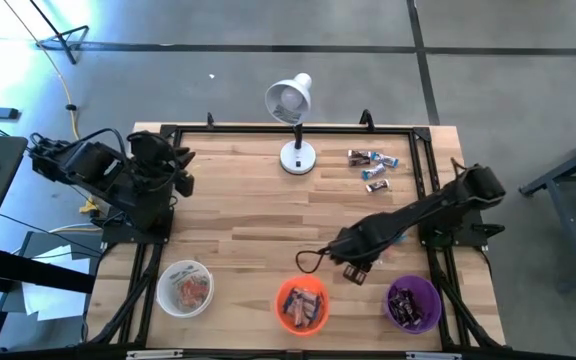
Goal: Organize candy in baskets
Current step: Put the blue gummy into the white bucket
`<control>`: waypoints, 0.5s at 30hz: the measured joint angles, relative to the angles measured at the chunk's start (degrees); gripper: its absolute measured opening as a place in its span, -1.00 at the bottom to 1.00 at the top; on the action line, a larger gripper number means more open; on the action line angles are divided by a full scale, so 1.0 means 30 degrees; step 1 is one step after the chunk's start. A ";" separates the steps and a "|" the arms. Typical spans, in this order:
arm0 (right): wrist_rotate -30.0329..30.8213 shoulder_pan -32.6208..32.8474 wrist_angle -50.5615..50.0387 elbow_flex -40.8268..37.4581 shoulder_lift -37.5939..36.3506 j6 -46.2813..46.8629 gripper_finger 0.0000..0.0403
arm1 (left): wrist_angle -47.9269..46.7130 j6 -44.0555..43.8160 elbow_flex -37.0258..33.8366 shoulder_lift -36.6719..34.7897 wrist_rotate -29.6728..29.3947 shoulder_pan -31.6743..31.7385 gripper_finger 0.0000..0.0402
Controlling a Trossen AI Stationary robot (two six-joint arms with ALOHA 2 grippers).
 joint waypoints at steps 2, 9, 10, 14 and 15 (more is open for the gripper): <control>0.0108 0.0107 0.0383 -0.0744 -0.0745 0.0102 -0.42 | 0.0142 -0.0062 0.0000 0.0157 0.0009 0.0121 -0.68; 0.0626 0.0247 0.1222 -0.3434 -0.2646 -0.0966 -0.42 | 0.1517 -0.0161 0.0000 0.0519 0.0038 0.0617 -0.68; 0.0565 0.0242 0.1818 -0.3829 -0.2826 -0.1043 -0.42 | 0.1735 -0.0158 0.0000 0.0566 0.0038 0.0668 -0.68; -0.0106 0.0247 0.4122 -0.5349 -0.3240 -0.1134 -0.42 | 0.2325 -0.0167 0.0007 0.0657 0.0225 0.0742 -0.68; -0.0165 0.0246 0.4532 -0.5649 -0.3344 -0.1241 -0.42 | 0.2605 -0.0160 0.0007 0.0677 0.0300 0.0742 -0.68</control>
